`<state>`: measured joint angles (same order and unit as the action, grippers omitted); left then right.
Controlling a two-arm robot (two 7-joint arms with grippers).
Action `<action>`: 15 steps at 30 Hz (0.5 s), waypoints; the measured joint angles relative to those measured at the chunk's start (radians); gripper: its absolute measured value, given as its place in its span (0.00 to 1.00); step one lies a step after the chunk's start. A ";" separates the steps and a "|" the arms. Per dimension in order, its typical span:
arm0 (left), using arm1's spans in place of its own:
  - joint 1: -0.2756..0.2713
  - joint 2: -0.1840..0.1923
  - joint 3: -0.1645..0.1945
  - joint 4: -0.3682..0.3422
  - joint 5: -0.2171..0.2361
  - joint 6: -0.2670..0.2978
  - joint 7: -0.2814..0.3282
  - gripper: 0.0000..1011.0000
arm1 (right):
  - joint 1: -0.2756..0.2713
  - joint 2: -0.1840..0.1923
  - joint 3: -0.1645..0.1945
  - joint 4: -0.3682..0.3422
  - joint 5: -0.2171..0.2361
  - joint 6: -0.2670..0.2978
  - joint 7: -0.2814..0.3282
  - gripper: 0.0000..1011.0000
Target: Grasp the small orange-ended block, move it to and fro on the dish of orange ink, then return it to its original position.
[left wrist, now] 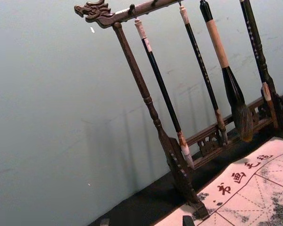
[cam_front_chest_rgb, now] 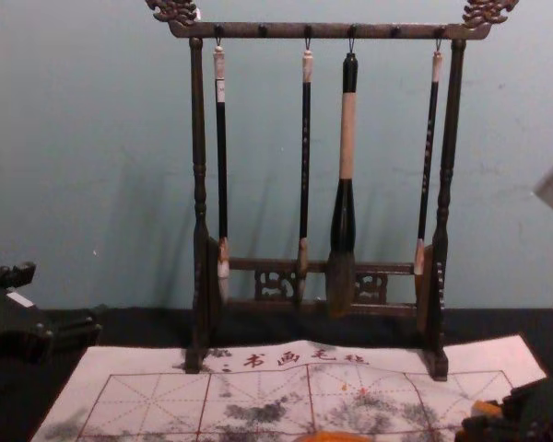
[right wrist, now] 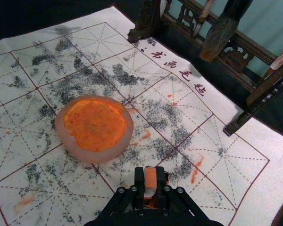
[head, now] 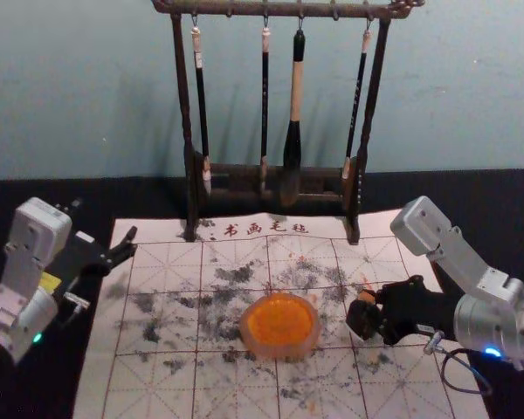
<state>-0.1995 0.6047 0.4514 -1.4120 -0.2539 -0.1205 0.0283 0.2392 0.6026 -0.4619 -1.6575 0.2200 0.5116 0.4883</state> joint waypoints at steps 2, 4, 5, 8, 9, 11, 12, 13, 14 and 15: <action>0.000 0.000 0.000 0.000 0.000 0.000 0.000 0.99 | 0.000 0.000 0.000 0.000 0.000 0.000 0.000 0.09; 0.000 0.000 0.000 0.000 0.000 0.000 0.000 0.99 | 0.000 0.000 0.000 0.000 0.000 0.000 0.000 0.09; 0.000 0.000 0.000 0.000 0.000 0.000 0.000 0.99 | 0.000 0.000 0.000 0.000 0.000 0.000 0.000 0.09; 0.000 0.000 0.000 0.000 0.000 0.000 0.000 0.99 | 0.000 0.001 0.000 0.000 0.000 0.000 -0.001 0.09; 0.000 0.000 0.000 0.000 0.000 0.000 0.000 0.99 | 0.000 0.001 0.000 0.000 0.001 0.000 -0.001 0.11; 0.000 0.000 0.000 0.000 0.000 0.000 0.000 0.99 | 0.000 0.001 0.000 0.000 0.001 0.000 -0.001 0.17; 0.000 0.000 0.000 0.000 0.000 0.000 0.000 0.99 | 0.000 0.001 0.000 -0.001 0.001 0.000 -0.001 0.17; 0.000 0.000 0.000 0.000 0.000 0.000 0.000 0.99 | 0.000 0.001 0.000 -0.001 0.001 0.000 -0.001 0.22; 0.000 0.000 0.000 0.000 0.000 0.000 0.000 0.99 | 0.000 0.001 0.000 -0.001 0.001 0.000 -0.001 0.25; 0.000 0.000 0.000 0.000 0.000 0.000 0.000 0.99 | 0.000 0.001 0.000 -0.001 0.001 0.000 -0.001 0.30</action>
<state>-0.1995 0.6047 0.4514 -1.4120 -0.2539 -0.1205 0.0283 0.2389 0.6038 -0.4616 -1.6583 0.2210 0.5115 0.4872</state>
